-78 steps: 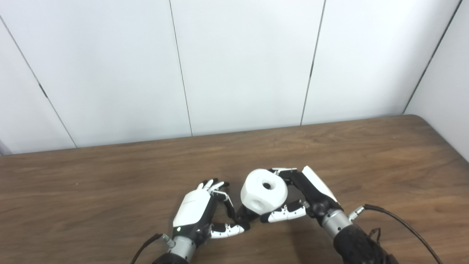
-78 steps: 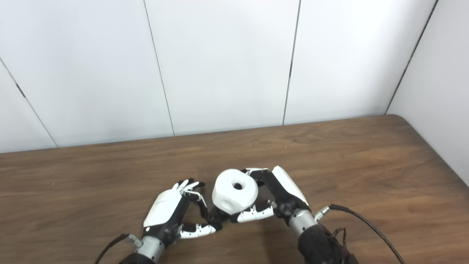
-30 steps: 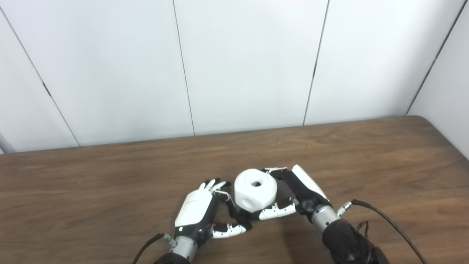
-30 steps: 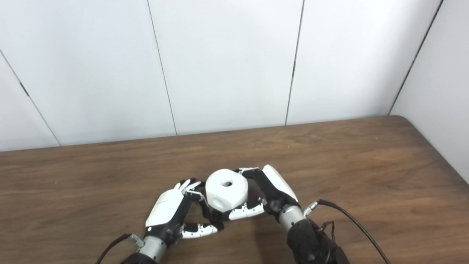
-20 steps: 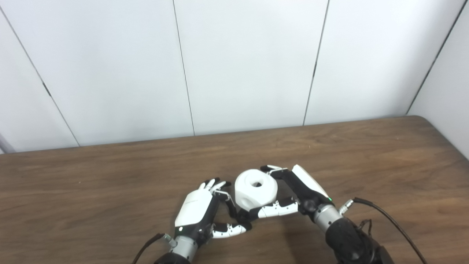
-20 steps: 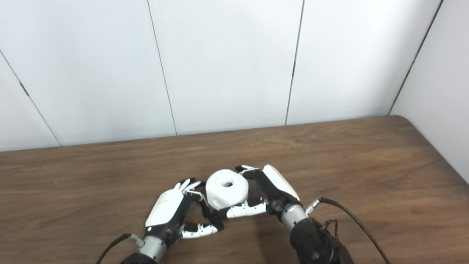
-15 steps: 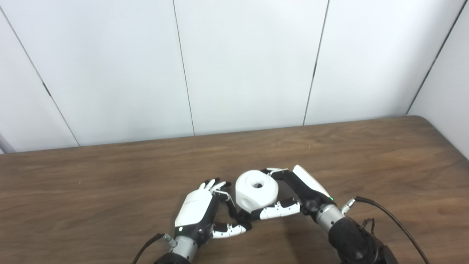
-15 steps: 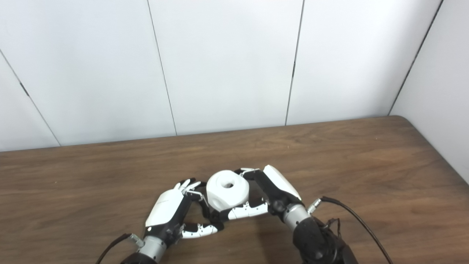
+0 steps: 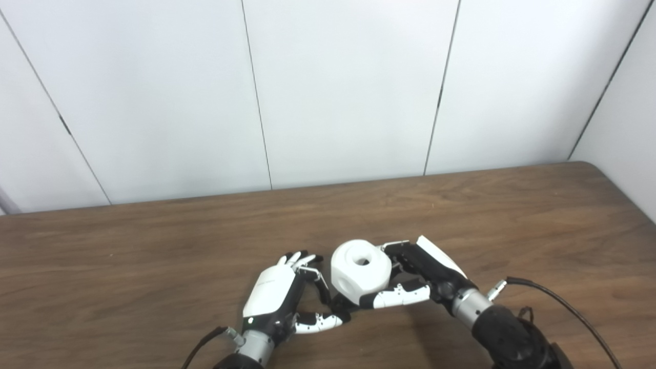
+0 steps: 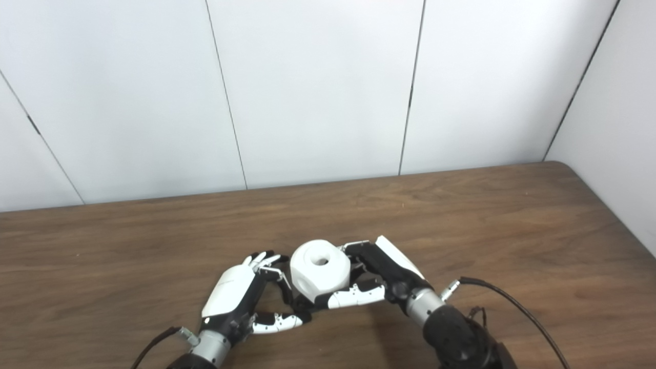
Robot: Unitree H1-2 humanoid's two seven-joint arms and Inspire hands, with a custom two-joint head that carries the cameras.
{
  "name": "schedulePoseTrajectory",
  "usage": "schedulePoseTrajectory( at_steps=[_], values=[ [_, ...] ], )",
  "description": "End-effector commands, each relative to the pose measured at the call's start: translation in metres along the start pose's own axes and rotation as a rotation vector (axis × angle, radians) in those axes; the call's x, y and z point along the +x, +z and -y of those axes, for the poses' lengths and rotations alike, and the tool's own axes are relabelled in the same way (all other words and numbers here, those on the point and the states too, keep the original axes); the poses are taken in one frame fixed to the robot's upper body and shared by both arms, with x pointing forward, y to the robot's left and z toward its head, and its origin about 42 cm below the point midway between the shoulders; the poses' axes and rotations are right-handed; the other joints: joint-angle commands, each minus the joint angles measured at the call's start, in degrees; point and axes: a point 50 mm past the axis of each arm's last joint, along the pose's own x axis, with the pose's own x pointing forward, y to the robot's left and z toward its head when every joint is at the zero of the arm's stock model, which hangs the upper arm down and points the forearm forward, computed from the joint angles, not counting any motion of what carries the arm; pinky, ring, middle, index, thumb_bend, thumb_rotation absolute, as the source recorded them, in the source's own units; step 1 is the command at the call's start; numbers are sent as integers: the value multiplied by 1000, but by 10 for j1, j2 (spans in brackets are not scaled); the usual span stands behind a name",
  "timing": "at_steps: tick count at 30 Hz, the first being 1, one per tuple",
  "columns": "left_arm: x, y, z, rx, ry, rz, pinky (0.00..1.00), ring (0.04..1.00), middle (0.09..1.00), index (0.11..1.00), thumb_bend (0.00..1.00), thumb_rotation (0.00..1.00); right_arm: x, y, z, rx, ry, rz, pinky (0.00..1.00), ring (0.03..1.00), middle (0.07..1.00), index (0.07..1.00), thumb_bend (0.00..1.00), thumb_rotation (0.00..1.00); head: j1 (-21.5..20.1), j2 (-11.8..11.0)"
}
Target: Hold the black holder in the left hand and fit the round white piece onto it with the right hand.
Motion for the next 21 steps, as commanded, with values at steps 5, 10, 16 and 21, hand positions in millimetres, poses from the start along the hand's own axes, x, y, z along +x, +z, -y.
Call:
schedulePoseTrajectory(
  at_steps=[5,10,16,21],
  values=[
    [-17,-27,-27,-214,-57,-70,1000,968,916,480,520,46,-11,-23,19,139,18,-40,838,900,871,731,995,437,0,0],
    [-28,-40,-51,-338,-79,-32,977,966,933,486,520,54,-14,-36,31,213,4,-33,911,922,871,700,983,457,0,-1],
    [-39,-51,-64,-429,-48,-28,873,963,936,488,521,59,-15,-40,38,226,-7,-23,919,915,866,693,1000,484,1,-2],
    [-44,-59,-69,-504,-21,-32,929,965,932,488,521,61,-15,-42,44,225,-9,-22,934,924,874,696,1000,484,0,-3]
  ],
)
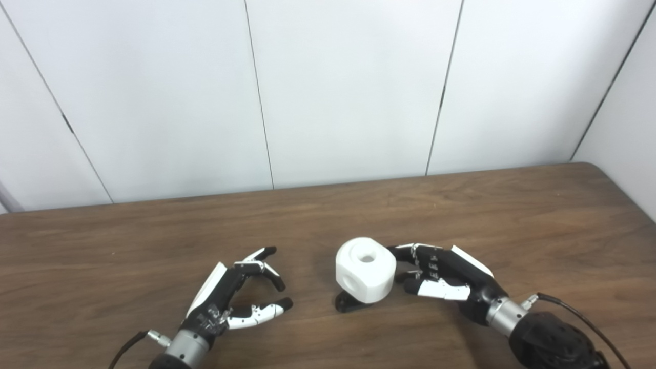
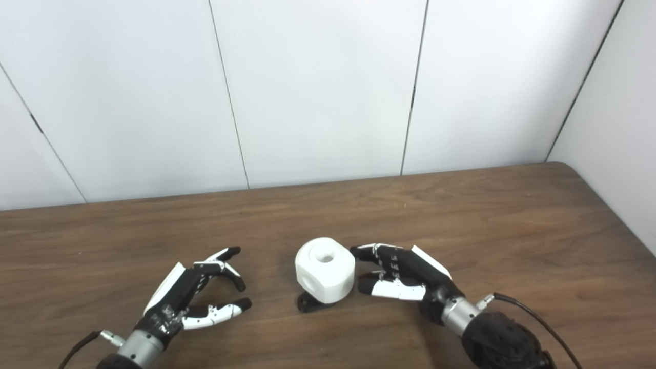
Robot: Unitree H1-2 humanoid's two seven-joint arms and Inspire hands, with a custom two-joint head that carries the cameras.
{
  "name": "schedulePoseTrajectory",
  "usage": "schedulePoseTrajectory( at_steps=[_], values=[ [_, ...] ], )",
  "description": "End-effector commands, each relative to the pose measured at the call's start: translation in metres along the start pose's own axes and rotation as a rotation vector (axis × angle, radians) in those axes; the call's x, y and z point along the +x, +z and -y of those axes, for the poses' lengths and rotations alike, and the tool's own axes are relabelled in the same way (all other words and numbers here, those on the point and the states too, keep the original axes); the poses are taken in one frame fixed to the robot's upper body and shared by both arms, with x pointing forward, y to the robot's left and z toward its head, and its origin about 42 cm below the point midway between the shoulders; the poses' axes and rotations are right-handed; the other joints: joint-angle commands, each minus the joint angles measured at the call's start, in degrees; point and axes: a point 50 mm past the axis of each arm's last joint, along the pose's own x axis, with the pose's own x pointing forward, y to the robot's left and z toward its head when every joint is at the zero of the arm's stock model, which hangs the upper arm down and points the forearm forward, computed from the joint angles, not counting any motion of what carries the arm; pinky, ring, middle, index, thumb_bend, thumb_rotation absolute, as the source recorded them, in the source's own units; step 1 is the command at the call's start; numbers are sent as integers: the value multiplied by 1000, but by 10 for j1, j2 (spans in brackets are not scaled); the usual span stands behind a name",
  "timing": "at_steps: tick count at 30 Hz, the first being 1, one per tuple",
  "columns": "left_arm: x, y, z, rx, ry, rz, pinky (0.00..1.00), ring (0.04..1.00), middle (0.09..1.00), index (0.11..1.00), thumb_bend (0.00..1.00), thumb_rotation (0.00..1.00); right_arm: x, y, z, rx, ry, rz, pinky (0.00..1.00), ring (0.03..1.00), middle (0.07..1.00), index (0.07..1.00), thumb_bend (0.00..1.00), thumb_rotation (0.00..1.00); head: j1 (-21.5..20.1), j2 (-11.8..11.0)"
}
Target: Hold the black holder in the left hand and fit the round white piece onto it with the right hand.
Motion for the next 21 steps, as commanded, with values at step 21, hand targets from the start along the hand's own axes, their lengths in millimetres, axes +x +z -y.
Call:
schedulePoseTrajectory(
  at_steps=[21],
  values=[
    [-55,-18,-62,-188,152,-24,932,955,919,493,513,64,-27,-45,62,41,-132,8,976,965,924,719,930,409,1,-14]
  ],
)
